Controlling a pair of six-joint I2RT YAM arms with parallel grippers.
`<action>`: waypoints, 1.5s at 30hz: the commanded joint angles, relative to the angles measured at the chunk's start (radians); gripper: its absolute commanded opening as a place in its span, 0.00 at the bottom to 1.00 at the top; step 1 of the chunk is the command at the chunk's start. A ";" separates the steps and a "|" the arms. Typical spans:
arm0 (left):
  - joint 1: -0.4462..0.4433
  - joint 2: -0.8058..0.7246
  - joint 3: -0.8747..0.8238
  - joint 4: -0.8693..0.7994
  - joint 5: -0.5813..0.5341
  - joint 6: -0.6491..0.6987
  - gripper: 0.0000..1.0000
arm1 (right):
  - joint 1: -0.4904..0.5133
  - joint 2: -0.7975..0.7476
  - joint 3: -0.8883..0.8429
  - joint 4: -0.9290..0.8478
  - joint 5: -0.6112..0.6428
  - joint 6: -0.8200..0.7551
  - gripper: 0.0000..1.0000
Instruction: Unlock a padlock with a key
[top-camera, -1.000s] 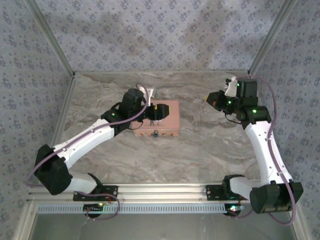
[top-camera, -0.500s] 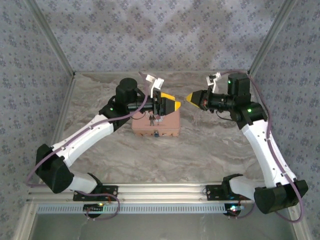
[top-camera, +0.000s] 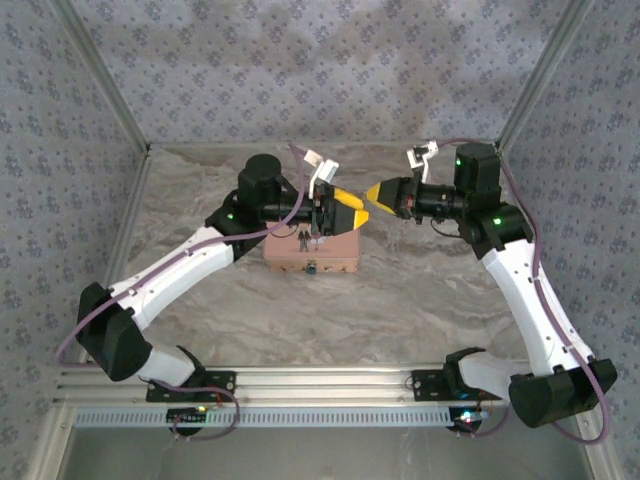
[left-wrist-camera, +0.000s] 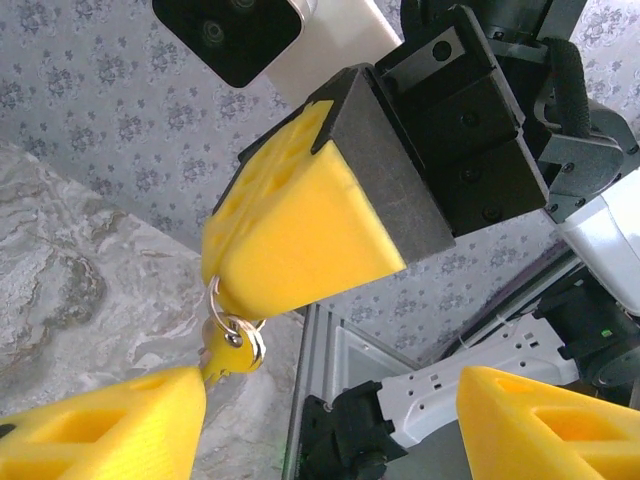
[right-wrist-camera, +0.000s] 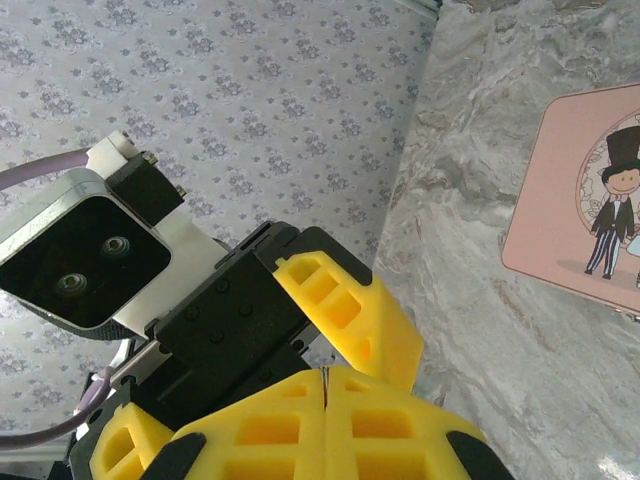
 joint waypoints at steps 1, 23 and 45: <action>-0.001 0.010 0.055 -0.018 -0.011 0.047 0.73 | 0.012 0.001 0.018 0.039 -0.040 0.028 0.00; 0.005 0.007 0.084 -0.077 -0.016 0.088 0.24 | -0.001 -0.017 -0.015 0.039 -0.062 0.027 0.01; 0.010 0.027 0.109 -0.093 -0.060 0.094 0.59 | -0.011 -0.032 -0.028 0.031 -0.067 0.030 0.01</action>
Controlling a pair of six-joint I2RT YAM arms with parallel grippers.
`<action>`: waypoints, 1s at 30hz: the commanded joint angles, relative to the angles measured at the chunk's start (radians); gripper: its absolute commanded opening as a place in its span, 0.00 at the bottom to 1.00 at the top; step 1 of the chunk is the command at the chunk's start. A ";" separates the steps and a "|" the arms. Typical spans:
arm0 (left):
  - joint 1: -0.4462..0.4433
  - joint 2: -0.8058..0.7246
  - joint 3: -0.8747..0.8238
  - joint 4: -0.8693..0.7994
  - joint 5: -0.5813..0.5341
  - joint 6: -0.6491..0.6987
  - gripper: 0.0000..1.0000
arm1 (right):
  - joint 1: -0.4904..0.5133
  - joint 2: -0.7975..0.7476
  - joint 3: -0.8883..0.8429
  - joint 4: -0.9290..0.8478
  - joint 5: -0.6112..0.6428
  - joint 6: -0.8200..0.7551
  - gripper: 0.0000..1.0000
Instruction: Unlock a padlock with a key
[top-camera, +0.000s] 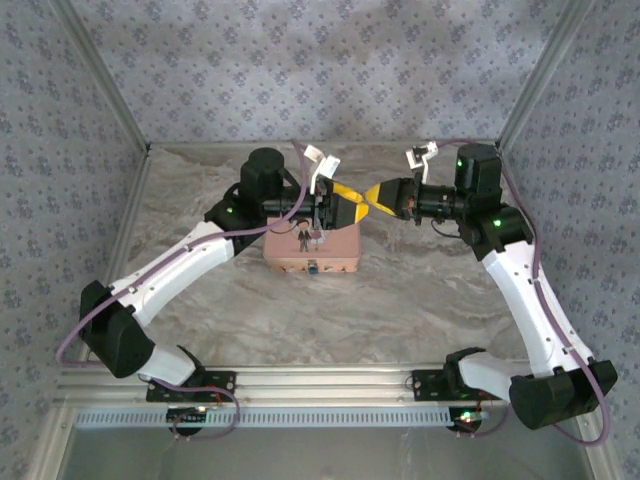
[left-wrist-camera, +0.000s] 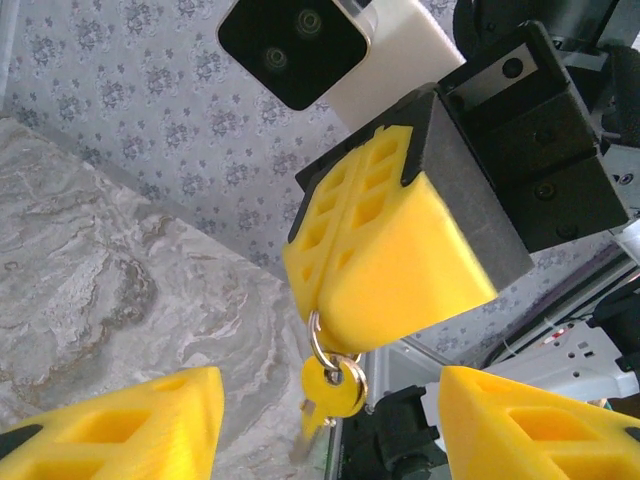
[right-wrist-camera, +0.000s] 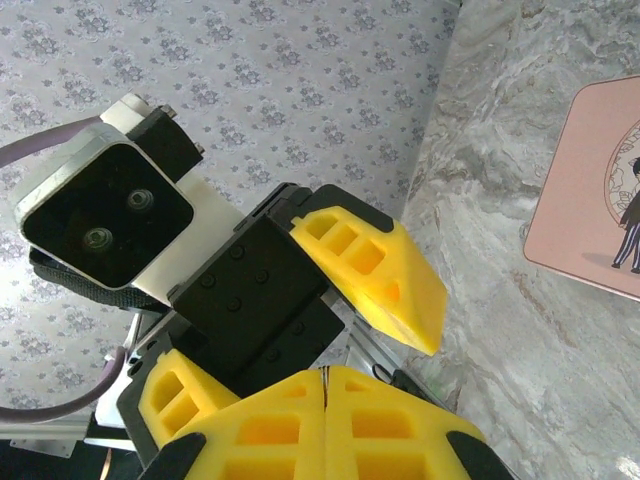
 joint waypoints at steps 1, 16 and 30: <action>0.003 0.012 0.049 0.015 0.006 0.002 0.58 | -0.006 -0.022 -0.009 0.002 -0.025 0.010 0.01; -0.008 0.032 0.062 0.008 0.029 0.004 0.42 | -0.020 -0.029 -0.010 0.018 -0.036 0.023 0.01; -0.021 0.049 0.079 0.000 0.034 0.012 0.32 | -0.028 -0.030 -0.019 0.050 -0.045 0.053 0.01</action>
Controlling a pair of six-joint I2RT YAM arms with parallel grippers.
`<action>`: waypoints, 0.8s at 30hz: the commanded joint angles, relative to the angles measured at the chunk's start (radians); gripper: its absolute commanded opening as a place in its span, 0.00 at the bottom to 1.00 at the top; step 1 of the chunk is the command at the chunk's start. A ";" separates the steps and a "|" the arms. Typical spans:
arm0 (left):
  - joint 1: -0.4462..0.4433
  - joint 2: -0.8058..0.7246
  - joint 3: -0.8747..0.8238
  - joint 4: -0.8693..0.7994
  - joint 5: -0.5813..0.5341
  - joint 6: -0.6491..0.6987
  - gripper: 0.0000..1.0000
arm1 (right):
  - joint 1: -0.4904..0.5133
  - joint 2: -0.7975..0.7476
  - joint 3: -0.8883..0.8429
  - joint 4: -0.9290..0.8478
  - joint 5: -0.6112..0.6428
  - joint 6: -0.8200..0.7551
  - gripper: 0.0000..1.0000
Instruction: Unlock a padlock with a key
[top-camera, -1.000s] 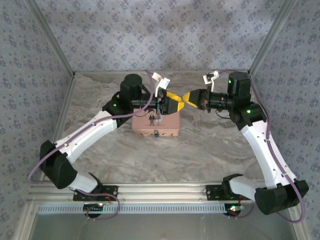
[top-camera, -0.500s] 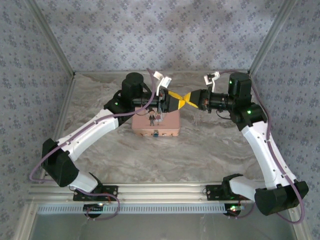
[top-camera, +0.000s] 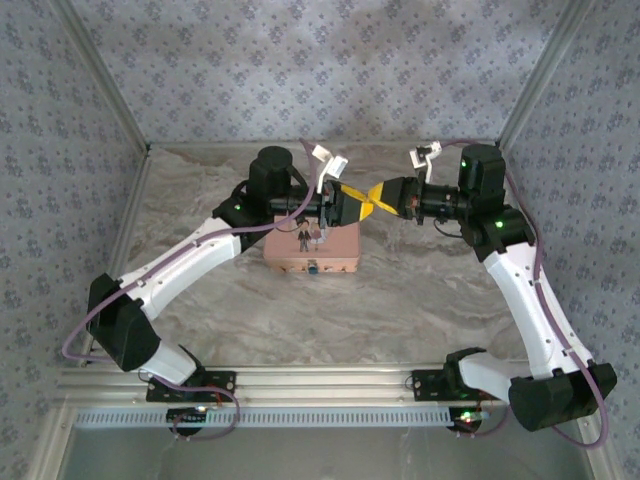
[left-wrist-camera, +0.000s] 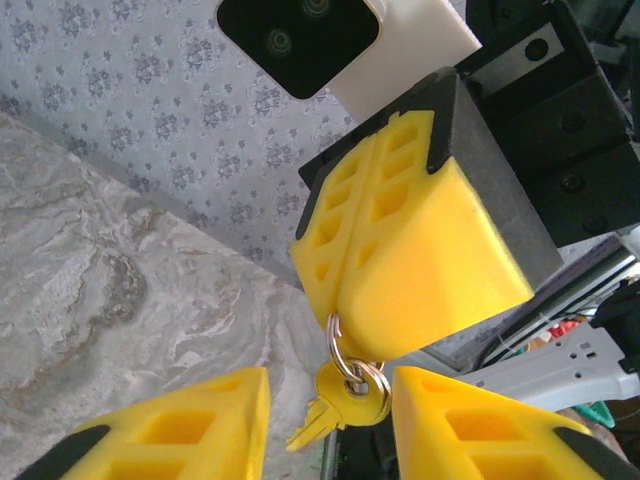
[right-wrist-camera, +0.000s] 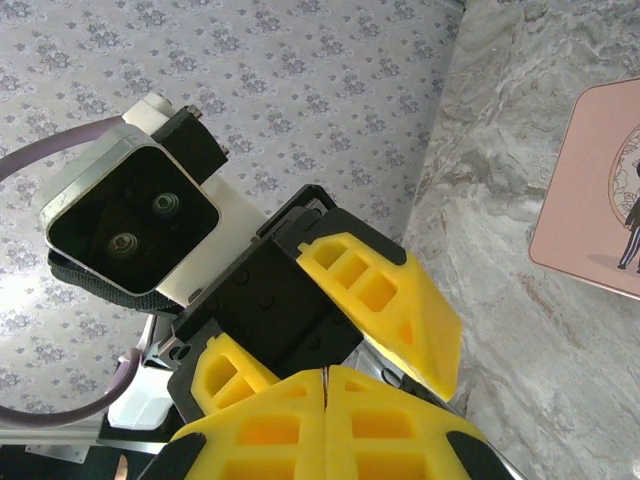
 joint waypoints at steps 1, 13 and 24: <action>-0.006 0.001 0.050 -0.002 0.022 0.015 0.31 | -0.005 -0.021 -0.010 0.023 -0.028 0.014 0.01; -0.002 -0.013 0.063 -0.073 0.012 0.057 0.10 | -0.029 -0.022 -0.009 0.007 -0.047 0.001 0.01; 0.000 -0.002 0.076 -0.094 0.010 0.068 0.00 | -0.046 -0.029 -0.020 0.004 -0.059 -0.005 0.01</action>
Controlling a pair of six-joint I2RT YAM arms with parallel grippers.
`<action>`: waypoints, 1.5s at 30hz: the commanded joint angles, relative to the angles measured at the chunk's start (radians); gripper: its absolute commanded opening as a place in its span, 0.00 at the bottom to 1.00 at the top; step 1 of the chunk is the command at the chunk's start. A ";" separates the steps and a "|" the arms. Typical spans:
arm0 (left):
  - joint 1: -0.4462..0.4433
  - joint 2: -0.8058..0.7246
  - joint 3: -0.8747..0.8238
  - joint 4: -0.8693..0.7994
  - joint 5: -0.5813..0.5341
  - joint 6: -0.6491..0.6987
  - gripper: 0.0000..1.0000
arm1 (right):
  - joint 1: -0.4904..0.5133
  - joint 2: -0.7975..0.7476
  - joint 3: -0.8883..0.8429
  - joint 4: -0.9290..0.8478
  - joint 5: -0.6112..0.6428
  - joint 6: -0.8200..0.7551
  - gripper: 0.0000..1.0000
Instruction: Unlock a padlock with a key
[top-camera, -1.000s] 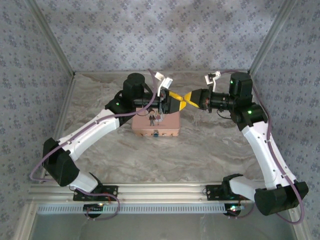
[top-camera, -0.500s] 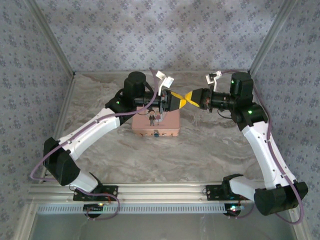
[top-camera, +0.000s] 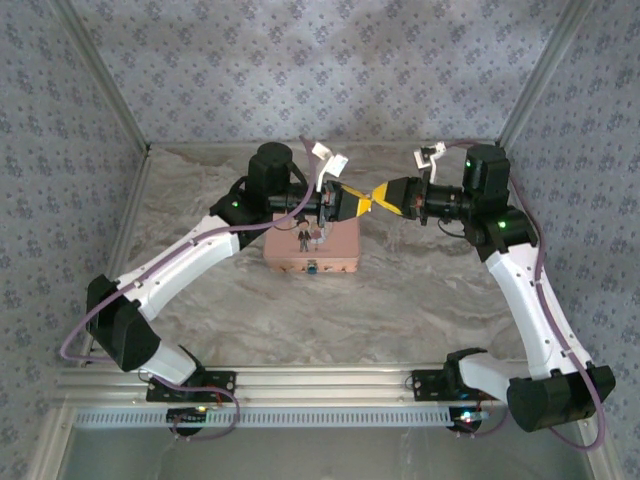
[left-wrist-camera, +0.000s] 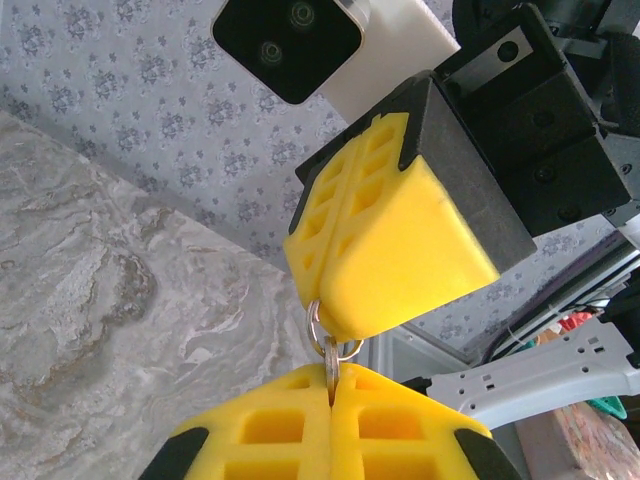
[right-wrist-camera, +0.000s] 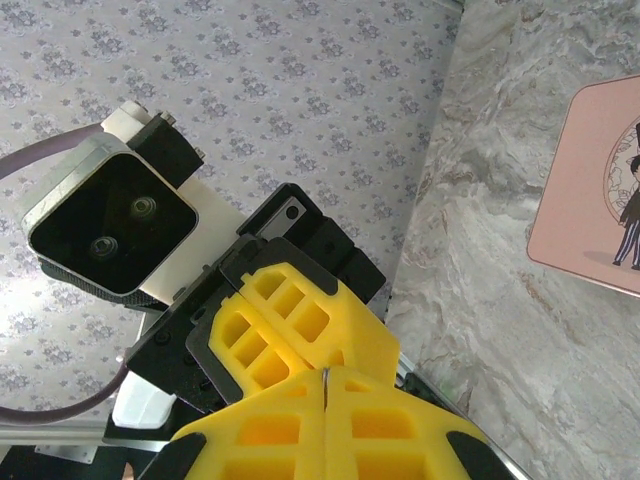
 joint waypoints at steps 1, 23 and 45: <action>-0.001 -0.001 0.036 -0.023 0.013 0.019 0.00 | -0.011 -0.024 -0.010 0.003 -0.026 -0.009 0.01; 0.001 0.008 0.084 -0.212 0.202 0.064 0.00 | -0.024 -0.158 -0.180 0.170 -0.090 -0.275 0.50; -0.007 0.014 0.109 -0.190 0.308 0.023 0.00 | 0.087 -0.168 -0.184 0.195 -0.131 -0.347 0.35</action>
